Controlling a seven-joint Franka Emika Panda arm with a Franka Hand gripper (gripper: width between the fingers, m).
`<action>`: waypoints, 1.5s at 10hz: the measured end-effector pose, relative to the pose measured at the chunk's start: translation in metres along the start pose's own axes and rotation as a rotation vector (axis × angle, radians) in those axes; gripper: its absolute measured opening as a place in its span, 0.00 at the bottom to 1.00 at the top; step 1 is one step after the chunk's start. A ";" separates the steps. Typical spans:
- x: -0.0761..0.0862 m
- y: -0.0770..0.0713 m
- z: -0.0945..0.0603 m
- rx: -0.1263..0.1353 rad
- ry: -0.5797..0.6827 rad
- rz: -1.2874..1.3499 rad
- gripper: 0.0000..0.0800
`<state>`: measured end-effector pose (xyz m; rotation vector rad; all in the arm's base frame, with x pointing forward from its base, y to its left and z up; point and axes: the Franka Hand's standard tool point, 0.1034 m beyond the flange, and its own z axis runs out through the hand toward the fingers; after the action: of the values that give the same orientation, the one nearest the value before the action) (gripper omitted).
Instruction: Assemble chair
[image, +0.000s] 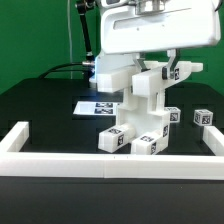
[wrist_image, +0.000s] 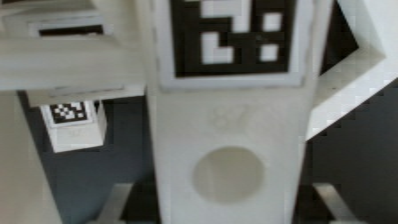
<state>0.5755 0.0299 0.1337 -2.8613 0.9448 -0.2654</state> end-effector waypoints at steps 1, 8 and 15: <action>0.000 0.000 0.000 0.000 0.000 -0.001 0.36; -0.002 -0.003 -0.003 0.004 -0.001 -0.005 0.36; -0.002 -0.002 -0.002 0.004 0.003 -0.006 0.36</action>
Offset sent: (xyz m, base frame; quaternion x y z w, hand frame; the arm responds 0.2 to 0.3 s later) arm -0.0038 -0.0040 -0.0053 -0.0093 0.0051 -0.0019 0.9999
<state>0.5749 0.0329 0.1355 -2.8609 0.9356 -0.2722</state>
